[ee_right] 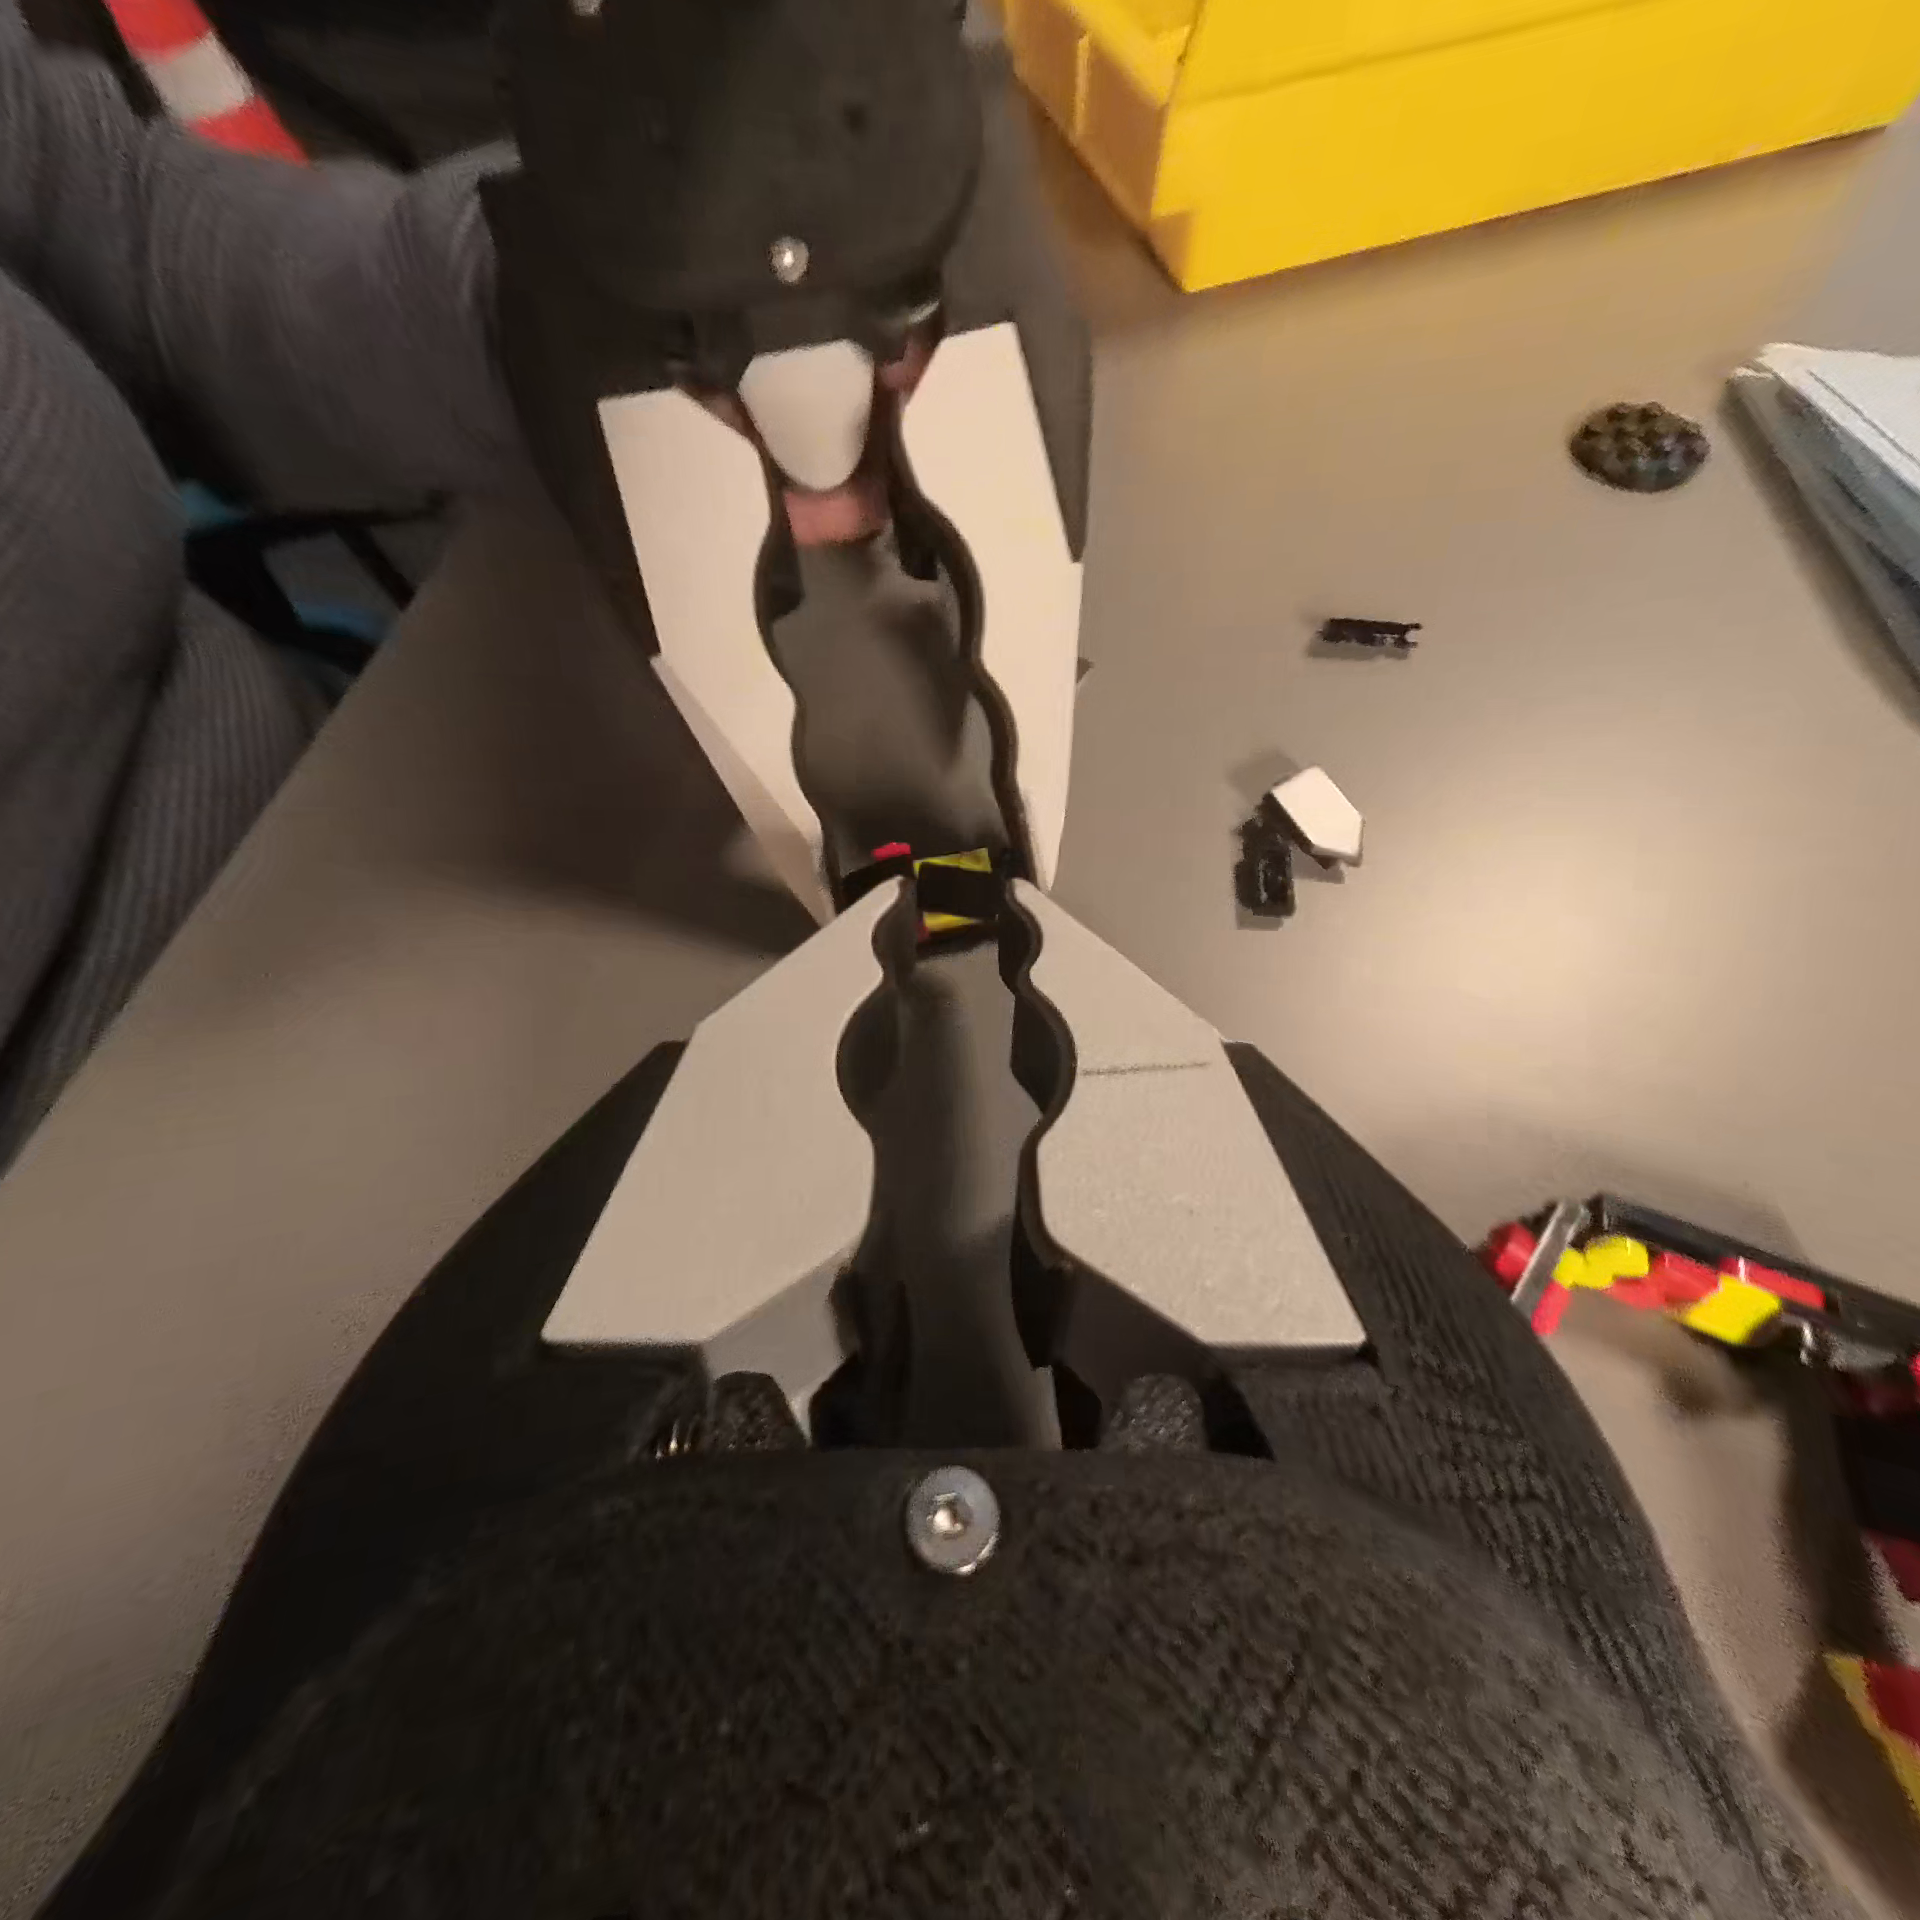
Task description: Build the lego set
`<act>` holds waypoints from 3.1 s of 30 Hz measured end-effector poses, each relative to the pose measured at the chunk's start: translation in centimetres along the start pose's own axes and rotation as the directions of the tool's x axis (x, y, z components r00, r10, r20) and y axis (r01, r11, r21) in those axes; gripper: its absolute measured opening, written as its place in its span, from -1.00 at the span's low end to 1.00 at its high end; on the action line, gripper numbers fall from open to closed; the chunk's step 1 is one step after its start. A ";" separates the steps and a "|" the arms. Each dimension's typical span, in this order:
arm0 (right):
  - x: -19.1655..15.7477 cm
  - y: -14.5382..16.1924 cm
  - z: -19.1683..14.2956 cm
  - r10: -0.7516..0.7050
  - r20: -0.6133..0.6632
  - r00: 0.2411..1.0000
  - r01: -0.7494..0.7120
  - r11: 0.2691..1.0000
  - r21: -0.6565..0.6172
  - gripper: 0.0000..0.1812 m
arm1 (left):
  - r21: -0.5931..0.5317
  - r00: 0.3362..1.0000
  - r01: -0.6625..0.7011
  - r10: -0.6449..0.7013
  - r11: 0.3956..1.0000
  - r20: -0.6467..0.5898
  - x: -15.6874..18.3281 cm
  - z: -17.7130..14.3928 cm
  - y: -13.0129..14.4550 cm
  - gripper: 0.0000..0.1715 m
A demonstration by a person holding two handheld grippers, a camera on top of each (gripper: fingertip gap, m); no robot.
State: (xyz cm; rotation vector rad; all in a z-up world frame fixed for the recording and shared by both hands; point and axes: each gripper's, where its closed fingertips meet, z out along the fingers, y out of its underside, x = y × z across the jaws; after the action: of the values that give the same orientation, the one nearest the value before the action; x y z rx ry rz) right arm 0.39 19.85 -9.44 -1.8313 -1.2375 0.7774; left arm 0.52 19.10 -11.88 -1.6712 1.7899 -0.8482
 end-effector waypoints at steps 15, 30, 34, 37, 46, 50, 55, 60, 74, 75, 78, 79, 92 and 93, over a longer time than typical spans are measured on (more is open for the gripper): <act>-0.2 0.4 1.1 -0.119 0.162 0.980 0.131 0.990 -0.060 -0.85 | 0.000 0.998 -0.022 0.022 1.000 -0.060 0.0 -0.1 0.1 -0.53; -0.2 0.4 1.2 -0.111 0.218 0.970 0.128 0.990 -0.065 -0.81 | 0.001 0.997 -0.019 0.019 1.000 -0.072 0.0 -0.2 0.1 -0.53; -0.2 0.3 1.1 -0.113 0.212 0.971 0.128 0.990 -0.059 -0.73 | 0.002 0.997 -0.018 0.018 1.000 -0.074 0.0 -0.2 0.1 -0.53; -0.1 -0.1 0.7 -0.138 0.193 0.971 0.145 0.989 -0.023 -0.61 | 0.005 0.996 -0.017 0.018 1.000 -0.088 0.1 -0.3 0.0 -0.54; -0.2 -2.1 0.1 -0.666 -0.253 0.701 0.685 0.728 -0.018 -0.36 | 0.125 0.967 0.090 -0.056 0.988 -0.249 0.1 -2.5 -1.2 -0.54; -1.2 -2.1 1.1 -0.785 -0.312 0.535 0.806 0.585 -0.090 -0.43 | 0.183 0.939 0.133 -0.064 0.974 -0.338 0.6 -3.6 -1.9 -0.54; -1.3 -2.4 1.6 -0.816 -0.340 0.468 0.836 0.534 -0.130 -0.48 | 0.202 0.912 0.164 -0.071 0.965 -0.403 1.2 -4.0 -2.4 -0.54; -1.1 -2.7 1.4 -0.820 -0.373 0.435 0.846 0.514 -0.142 -0.68 | 0.205 0.901 0.178 -0.076 0.962 -0.427 1.4 -4.1 -2.5 -0.54; -1.0 -3.3 1.0 -0.846 -0.428 0.318 0.881 0.431 -0.198 -0.85 | 0.218 0.891 0.199 -0.084 0.955 -0.445 1.5 -4.3 -2.7 -0.54; -1.1 -3.3 1.0 -0.847 -0.426 0.317 0.881 0.429 -0.197 -0.85 | 0.218 0.891 0.198 -0.083 0.956 -0.446 1.6 -4.3 -2.7 -0.54; -1.1 -3.3 1.0 -0.856 -0.424 0.296 0.887 0.411 -0.210 -0.85 | 0.218 0.891 0.195 -0.080 0.956 -0.447 1.6 -4.3 -2.7 -0.54; -1.1 -3.3 1.0 -0.860 -0.426 0.281 0.890 0.400 -0.219 -0.85 | 0.220 0.890 0.196 -0.079 0.956 -0.449 1.6 -4.4 -2.7 -0.54; 1.7 -3.0 0.5 -0.806 -0.437 0.399 0.767 0.554 -0.323 -0.86 | 0.354 0.993 -0.089 0.110 0.931 -0.038 -0.8 -4.7 -3.5 -0.27; 2.0 -2.7 0.5 -0.805 -0.424 0.415 0.749 0.567 -0.342 -0.86 | 0.327 0.974 -0.227 0.206 0.917 0.099 -1.2 -4.8 -3.5 -0.28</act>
State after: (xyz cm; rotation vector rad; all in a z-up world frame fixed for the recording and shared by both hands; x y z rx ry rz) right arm -0.57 22.50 -7.56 -1.1381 -1.5221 -0.3495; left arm -0.69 20.56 -6.13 -1.2424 1.6413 -0.9295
